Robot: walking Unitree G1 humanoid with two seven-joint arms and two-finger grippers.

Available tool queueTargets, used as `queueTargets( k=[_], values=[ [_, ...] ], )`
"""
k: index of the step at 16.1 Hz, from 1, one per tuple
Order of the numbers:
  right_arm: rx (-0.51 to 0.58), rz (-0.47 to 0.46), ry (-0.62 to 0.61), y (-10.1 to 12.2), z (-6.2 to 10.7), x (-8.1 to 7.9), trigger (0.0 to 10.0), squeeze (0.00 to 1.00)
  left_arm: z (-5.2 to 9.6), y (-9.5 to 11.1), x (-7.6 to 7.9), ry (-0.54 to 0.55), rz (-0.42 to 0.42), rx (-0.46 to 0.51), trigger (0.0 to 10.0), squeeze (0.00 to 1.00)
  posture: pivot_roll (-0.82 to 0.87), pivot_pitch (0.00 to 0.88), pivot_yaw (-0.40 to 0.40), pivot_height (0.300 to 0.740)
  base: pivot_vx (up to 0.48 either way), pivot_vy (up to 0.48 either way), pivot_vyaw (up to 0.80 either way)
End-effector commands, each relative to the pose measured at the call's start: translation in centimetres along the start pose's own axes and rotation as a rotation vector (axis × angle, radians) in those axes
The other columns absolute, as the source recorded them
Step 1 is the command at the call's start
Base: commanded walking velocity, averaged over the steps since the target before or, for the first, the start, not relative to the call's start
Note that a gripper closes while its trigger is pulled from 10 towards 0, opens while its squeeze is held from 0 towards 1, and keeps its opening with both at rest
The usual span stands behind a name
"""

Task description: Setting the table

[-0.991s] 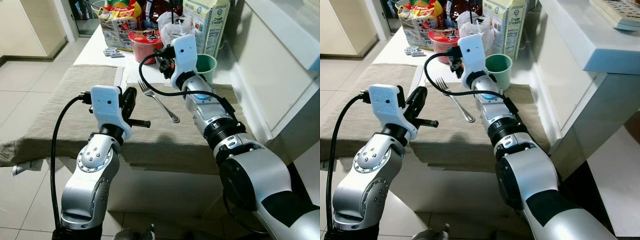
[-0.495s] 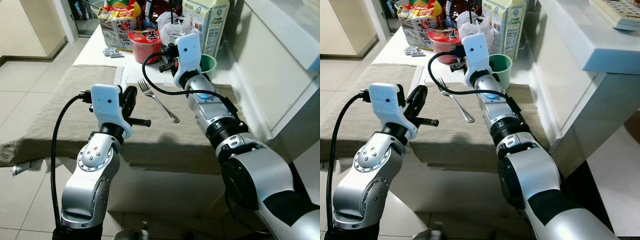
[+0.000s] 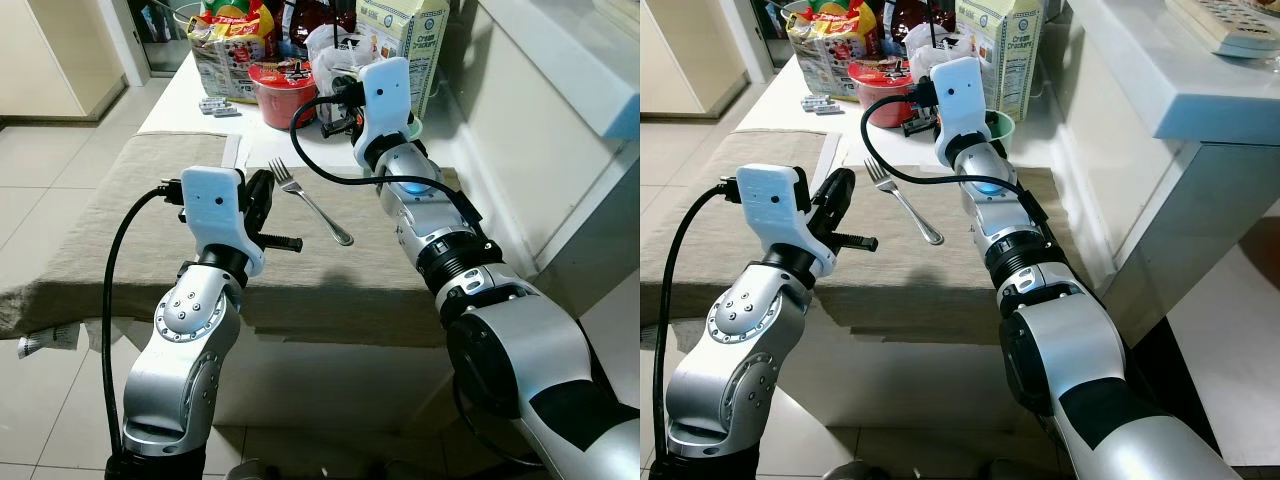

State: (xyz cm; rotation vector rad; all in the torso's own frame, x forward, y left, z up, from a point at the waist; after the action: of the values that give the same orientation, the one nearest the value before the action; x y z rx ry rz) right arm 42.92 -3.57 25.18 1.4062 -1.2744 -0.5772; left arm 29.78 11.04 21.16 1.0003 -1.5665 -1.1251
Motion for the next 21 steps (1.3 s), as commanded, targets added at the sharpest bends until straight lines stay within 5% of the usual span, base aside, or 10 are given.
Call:
queueTargets(
  k=[1,4,7,21],
  values=[
    [0.005,0.006,0.003,-0.1,0.2,-0.1,0.0,0.08,-0.2,0.3,0.0,0.001,-0.006,0.012,10.0,0.00,-0.03,0.051,0.034,0.740,0.000,0.000,0.00],
    [0.240,0.108,-0.039,5.3,-0.5,0.7,0.0,0.11,-0.2,0.3,0.0,0.003,-0.005,0.016,10.0,0.00,-0.03,0.054,0.034,0.740,0.000,0.000,0.00],
    [0.338,0.096,-0.060,8.1,-0.7,1.1,0.0,0.12,-0.2,0.4,0.0,0.003,-0.006,0.017,10.0,0.00,-0.03,0.055,0.035,0.740,0.000,0.000,0.00],
    [0.399,0.077,-0.064,9.0,-0.3,0.8,0.0,0.14,-0.2,0.5,0.0,0.004,-0.008,0.022,10.0,0.00,-0.03,0.055,0.036,0.740,0.000,0.000,0.00]
  ],
)
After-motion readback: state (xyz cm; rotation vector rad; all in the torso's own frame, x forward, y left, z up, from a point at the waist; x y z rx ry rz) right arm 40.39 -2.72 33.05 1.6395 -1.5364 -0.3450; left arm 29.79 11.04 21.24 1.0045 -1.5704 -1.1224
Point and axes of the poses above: a point about 5 cm out from each wrist's last joint towards the gripper, its own z axis pointing back from the gripper into the wrist, its own y axis along the axis of the wrist's last joint, x = y × z, the point moved 3 cm from there along -z, pointing out of the wrist towards the gripper, and after that the axes turned 9 degrees about z, right-handed, at the moved point
